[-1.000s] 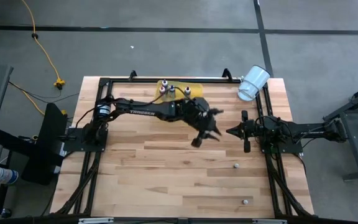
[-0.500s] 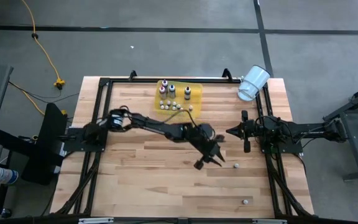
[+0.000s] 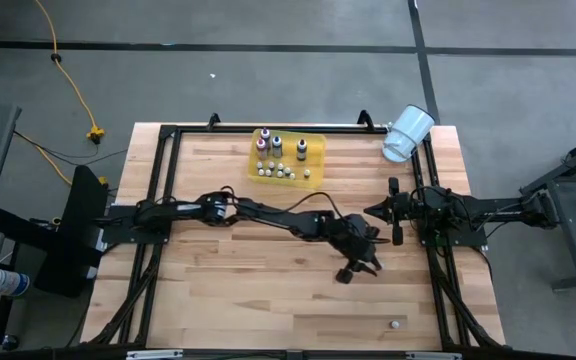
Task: Pick & Place food coloring
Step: Put the small green food coloring into the yellow container
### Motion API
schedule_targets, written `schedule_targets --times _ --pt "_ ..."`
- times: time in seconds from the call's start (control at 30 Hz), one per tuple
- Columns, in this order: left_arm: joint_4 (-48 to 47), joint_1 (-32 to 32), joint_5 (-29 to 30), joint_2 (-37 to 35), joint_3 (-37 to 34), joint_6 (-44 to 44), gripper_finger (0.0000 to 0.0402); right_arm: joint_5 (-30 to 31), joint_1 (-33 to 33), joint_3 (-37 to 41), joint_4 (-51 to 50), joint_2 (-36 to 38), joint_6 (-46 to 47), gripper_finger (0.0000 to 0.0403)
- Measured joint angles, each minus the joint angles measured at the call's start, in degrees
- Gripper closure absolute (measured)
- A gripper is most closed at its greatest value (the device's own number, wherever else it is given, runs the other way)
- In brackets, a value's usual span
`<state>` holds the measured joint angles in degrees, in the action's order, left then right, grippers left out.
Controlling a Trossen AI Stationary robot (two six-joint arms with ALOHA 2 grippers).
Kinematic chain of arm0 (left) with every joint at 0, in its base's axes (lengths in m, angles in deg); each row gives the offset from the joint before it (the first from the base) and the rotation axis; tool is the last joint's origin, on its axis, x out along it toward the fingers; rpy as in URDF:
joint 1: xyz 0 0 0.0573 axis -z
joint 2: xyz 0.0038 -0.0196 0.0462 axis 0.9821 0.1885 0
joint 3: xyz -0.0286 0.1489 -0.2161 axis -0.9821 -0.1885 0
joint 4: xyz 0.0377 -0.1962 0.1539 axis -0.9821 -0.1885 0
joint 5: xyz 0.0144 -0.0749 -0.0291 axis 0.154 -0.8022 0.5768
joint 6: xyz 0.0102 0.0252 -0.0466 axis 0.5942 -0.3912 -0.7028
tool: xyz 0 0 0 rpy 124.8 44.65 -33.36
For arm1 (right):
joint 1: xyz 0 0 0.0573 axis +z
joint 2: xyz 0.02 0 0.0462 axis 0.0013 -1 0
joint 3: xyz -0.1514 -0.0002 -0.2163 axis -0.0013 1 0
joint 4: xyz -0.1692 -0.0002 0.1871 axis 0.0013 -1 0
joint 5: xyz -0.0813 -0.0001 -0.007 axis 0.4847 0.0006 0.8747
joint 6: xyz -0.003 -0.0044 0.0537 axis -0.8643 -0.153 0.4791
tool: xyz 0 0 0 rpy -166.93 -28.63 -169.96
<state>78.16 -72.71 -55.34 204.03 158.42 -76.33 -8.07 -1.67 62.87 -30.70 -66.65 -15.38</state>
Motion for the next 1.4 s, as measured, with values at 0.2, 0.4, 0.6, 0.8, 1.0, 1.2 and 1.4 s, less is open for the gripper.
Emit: schedule_targets --times 0.2,0.4,0.6,0.8,1.0,1.2,1.4 --pt "0.1 0.5 2.9 2.2 2.3 -1.1 0.0305 0.0 0.0 0.0 0.0 0.0 0.0 0.0402" --pt "0.2 0.8 11.0 2.1 1.6 -1.0 0.0305 0.0 0.0 0.0 0.0 0.0 0.0 0.0402" --pt "1.4 0.7 15.3 2.7 1.7 -1.0 0.0305 0.0 0.0 0.0 0.0 0.0 0.0 0.0402" --pt "0.9 1.2 15.5 3.4 1.6 -2.4 0.0305 0.0 0.0 0.0 0.0 0.0 0.0 0.0402" --pt "0.8 1.2 16.6 4.0 1.6 -3.7 0.0304 0.0 0.0 0.0 0.0 0.0 0.0 0.0402" --pt "0.8 1.5 16.9 4.0 1.6 -4.1 0.0304 0.0 0.0 0.0 0.0 0.0 0.0 0.0402" --pt "1.7 1.5 16.1 4.0 1.6 -4.1 0.0304 0.0 0.0 0.0 0.0 0.0 0.0 0.0402"
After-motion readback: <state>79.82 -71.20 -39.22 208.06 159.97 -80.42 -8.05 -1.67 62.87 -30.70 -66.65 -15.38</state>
